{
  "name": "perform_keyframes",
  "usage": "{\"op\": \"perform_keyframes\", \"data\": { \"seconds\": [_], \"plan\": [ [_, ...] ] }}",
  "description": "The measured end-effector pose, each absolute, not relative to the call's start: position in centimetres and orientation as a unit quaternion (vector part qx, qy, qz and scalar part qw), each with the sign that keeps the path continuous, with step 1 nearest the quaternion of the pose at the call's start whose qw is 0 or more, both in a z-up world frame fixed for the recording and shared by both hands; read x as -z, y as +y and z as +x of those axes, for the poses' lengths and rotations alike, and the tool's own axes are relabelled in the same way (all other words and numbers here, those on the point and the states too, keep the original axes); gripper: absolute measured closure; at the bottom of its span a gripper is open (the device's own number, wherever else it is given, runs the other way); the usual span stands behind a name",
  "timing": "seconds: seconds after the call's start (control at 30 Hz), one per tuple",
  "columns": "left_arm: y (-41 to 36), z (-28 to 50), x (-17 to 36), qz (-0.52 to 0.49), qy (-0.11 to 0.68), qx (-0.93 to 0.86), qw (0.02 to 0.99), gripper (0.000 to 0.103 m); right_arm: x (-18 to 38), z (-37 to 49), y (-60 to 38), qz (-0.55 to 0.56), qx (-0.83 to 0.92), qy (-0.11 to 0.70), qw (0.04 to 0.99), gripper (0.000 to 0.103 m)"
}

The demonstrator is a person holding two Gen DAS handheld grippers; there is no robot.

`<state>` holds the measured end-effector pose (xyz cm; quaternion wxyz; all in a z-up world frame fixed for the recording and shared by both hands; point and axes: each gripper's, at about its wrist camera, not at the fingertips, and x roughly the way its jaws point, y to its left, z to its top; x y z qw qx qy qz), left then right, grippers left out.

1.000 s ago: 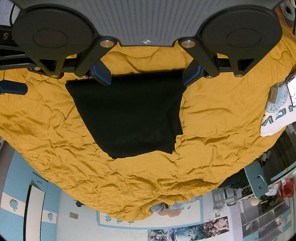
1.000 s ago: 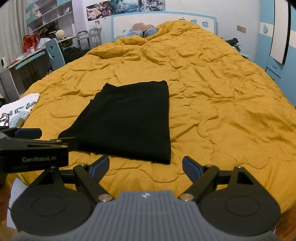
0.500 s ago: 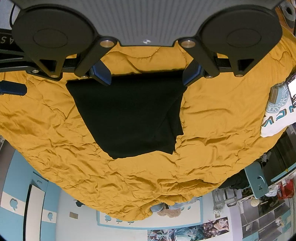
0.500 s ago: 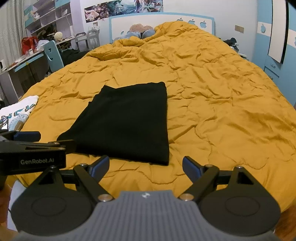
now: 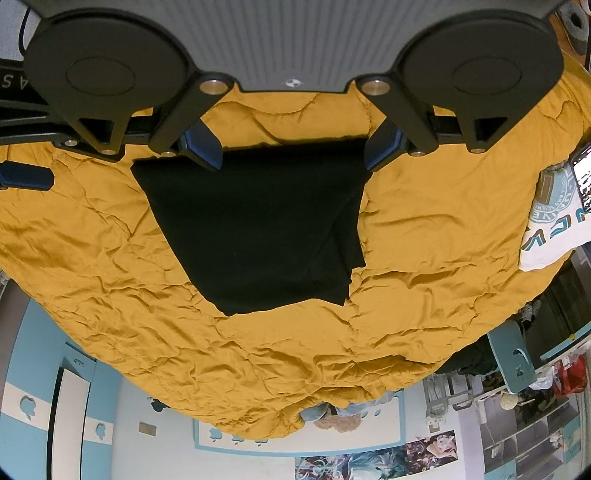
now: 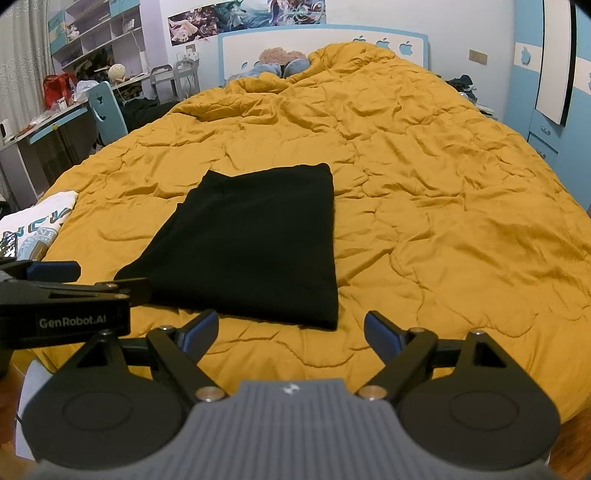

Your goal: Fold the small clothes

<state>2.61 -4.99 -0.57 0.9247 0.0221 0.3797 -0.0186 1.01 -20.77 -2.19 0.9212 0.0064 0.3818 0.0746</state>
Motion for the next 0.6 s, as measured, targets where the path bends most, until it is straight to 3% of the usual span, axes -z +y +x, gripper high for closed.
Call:
{"op": "perform_keyframes", "data": {
  "seconds": [0.6],
  "plan": [
    [-5.05,2.54,0.51,0.018,0.380,0.018,0.925,0.002,2.20,1.00,-20.75,0.007,-0.075,0.382,0.921,0.021]
  ]
}}
